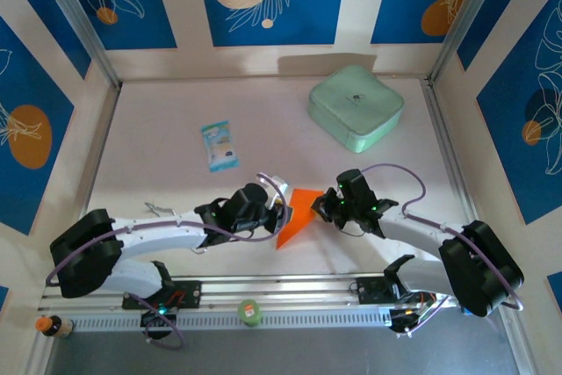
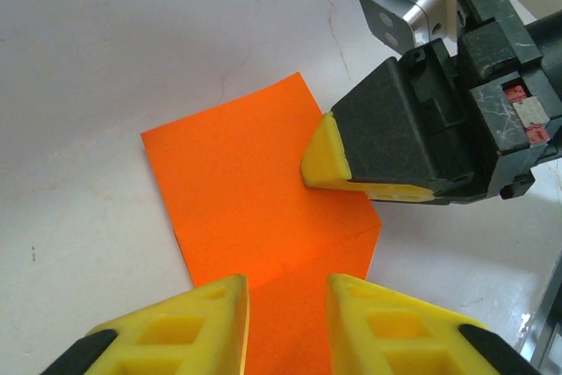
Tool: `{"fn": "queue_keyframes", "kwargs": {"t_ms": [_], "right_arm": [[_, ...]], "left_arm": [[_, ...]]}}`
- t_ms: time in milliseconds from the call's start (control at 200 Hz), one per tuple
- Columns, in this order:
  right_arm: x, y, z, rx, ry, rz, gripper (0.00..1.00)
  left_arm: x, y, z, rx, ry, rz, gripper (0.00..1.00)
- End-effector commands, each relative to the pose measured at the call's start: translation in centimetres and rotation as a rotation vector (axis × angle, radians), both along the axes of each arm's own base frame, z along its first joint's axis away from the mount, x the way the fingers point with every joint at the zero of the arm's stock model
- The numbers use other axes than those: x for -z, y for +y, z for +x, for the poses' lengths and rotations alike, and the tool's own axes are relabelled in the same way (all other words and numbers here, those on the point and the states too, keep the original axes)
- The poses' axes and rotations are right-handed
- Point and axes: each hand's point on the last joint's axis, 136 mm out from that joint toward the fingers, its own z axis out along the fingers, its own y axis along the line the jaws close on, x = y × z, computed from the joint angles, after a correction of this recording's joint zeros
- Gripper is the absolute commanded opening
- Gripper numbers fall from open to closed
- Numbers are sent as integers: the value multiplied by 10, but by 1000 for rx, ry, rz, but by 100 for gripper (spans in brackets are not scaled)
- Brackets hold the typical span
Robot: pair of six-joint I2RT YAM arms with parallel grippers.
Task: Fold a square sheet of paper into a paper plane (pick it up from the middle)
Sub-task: Fold the wing for the fifth time at the center of the table.
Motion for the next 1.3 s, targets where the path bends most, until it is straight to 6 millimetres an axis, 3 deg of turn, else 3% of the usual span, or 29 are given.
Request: {"fn": "queue_keyframes", "kwargs": {"t_ms": [0,395,730,1095,1295], "right_arm": [[2,-3,0,40,17,-6,0],[-1,-9,-6,78,26,-13,0],[-2,-5,-5,104,27,7,0],[-1,-10,-4,169,58,9,0],[-3,-11,-1,190,62,6,0]], "left_arm": [[-3,-8,-3,34,-60,-4,30],[3,-15,-19,152,-161,26,33],[24,-41,-51,345,-194,125,40],[53,-44,-40,289,-183,311,41],[61,-40,-31,232,-189,379,35]]}}
